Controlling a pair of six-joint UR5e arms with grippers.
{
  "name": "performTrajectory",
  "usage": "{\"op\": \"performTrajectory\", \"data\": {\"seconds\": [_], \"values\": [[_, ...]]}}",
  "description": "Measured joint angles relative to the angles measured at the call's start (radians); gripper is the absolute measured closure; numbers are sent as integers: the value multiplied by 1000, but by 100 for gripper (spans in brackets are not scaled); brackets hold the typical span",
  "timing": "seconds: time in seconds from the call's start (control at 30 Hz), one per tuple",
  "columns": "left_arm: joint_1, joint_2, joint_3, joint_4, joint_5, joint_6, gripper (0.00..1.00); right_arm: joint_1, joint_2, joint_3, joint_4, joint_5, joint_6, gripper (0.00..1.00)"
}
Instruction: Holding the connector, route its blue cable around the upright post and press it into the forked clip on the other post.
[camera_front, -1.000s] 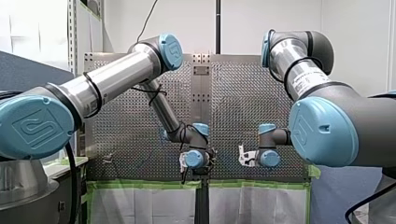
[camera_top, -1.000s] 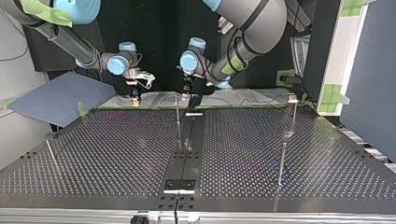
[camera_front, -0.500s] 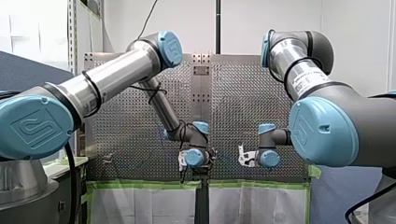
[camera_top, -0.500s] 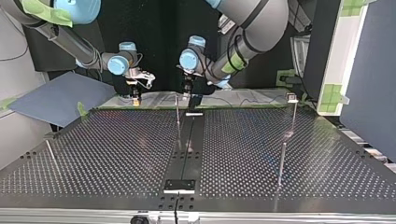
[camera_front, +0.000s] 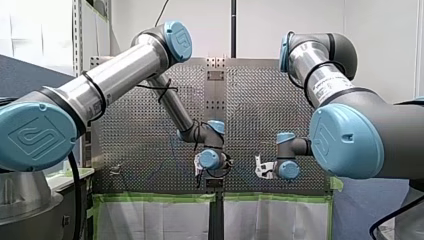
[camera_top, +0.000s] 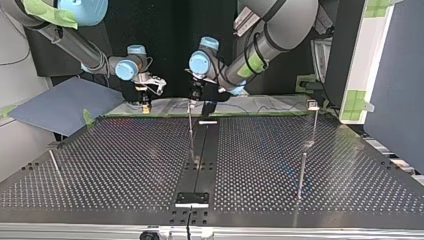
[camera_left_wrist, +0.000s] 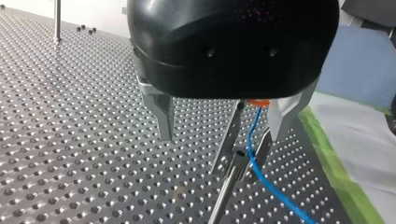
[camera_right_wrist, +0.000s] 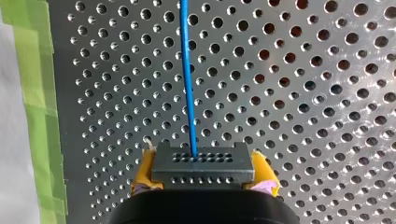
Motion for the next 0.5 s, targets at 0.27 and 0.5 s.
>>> {"op": "performTrajectory", "data": {"seconds": [0.27,0.5], "values": [[-4,1,-7,-41,-28,-5,0,0,1,0,4,0,0,88],[-5,0,-32,-29,-34,-20,0,0,1,0,5,0,-1,88]]}}
